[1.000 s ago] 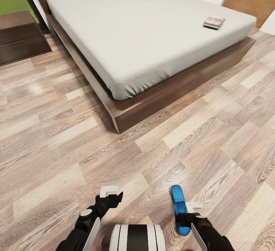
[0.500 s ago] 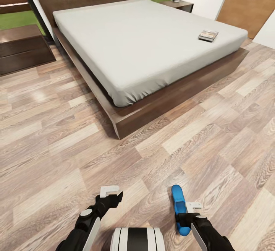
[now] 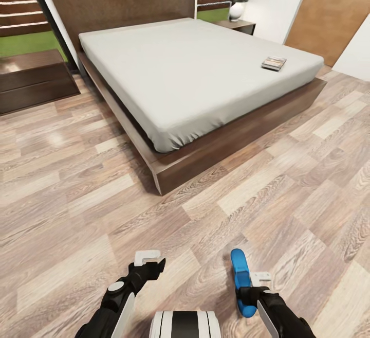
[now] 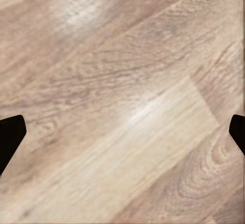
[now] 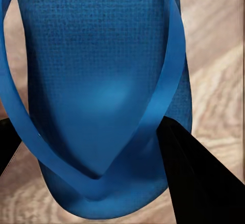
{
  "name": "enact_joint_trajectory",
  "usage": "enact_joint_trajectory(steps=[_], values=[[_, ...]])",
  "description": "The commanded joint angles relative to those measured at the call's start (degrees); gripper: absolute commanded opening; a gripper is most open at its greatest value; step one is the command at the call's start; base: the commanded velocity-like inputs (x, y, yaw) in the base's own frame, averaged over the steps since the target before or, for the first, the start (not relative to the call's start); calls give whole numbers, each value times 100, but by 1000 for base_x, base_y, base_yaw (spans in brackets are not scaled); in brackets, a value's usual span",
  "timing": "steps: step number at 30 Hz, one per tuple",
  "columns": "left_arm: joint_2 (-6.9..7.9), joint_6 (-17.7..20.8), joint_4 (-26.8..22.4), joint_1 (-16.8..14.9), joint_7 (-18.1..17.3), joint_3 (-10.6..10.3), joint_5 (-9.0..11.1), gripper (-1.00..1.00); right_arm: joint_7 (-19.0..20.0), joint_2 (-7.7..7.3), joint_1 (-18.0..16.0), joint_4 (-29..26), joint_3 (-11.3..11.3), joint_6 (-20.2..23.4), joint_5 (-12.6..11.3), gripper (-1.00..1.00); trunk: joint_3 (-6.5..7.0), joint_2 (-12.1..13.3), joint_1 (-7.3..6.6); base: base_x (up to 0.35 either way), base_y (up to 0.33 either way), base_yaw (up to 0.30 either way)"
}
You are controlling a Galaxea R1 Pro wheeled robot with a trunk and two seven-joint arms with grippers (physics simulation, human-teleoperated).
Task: In the bedroom, move the book from the bed onto either nightstand, and place the two sandals side by side next to the bed.
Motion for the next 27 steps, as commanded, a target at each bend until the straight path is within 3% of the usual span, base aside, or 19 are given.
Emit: enact_joint_trajectory(steps=[1,27], values=[[-1,34,-7,-2,-1,3,59,100,-19,0,0,-11,2,37,-7,-100,19,0,-3,0,0,0],[-1,34,-7,-4,-2,3,59,100,-2,-1,5,-63,11,37,-40,-100,595,35,-70,0,0,0]])
